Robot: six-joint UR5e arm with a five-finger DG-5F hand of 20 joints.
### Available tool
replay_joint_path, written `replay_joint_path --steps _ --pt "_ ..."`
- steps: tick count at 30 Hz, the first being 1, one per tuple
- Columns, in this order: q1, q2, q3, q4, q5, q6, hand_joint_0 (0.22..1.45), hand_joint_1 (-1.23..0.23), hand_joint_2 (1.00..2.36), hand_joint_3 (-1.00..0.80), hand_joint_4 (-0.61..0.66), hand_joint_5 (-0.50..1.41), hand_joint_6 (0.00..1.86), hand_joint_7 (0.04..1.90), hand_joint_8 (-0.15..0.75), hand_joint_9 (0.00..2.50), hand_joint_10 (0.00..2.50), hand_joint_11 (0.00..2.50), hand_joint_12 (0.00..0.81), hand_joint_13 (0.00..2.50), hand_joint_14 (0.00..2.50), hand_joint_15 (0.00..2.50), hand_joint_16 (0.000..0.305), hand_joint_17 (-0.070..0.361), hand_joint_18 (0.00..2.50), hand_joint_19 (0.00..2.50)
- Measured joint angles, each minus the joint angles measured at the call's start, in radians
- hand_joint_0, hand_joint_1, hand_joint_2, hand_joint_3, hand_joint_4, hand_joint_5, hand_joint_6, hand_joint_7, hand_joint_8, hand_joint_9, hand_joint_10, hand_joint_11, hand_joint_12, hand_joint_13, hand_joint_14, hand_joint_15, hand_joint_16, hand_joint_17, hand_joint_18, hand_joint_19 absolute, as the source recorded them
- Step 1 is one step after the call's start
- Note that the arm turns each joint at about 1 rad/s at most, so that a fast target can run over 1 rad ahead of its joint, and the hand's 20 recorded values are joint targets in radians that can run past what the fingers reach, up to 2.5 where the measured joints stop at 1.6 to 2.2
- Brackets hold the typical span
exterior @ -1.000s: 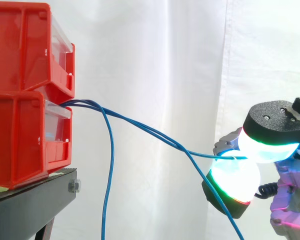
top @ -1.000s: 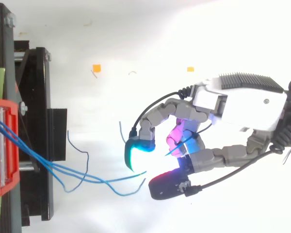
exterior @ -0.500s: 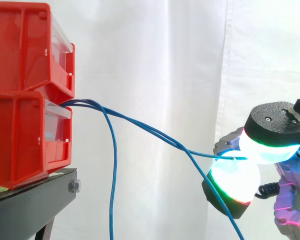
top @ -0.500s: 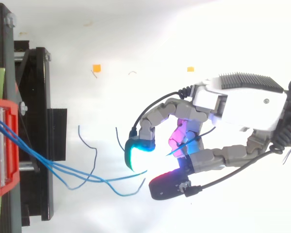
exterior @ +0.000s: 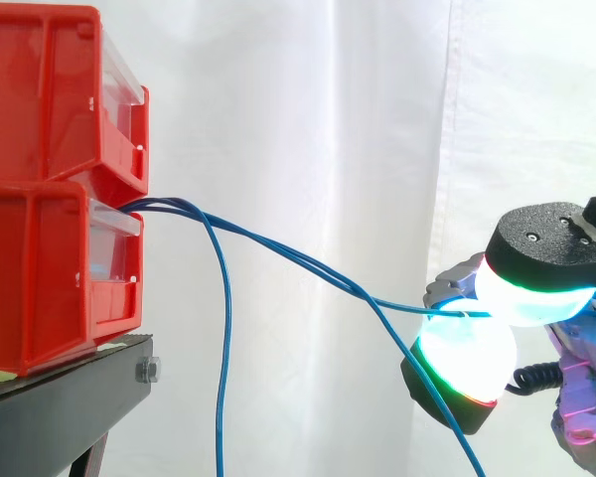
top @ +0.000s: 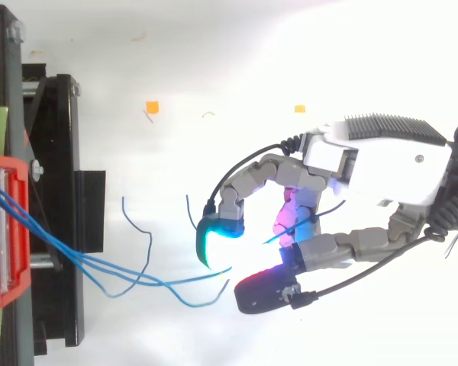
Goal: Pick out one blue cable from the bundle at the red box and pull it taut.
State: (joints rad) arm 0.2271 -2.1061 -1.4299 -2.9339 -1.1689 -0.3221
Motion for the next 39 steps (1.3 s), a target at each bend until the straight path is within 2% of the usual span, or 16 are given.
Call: replay_joint_path --steps 39 --pt "0.0 0.0 0.0 0.001 0.0 0.0 0.59 -0.69 1.0 -0.11 -0.12 -0.02 0.88 1.0 0.262 1.8 0.0 1.62 0.367 1.32 0.02 1.17 0.057 0.128 1.08 0.99"
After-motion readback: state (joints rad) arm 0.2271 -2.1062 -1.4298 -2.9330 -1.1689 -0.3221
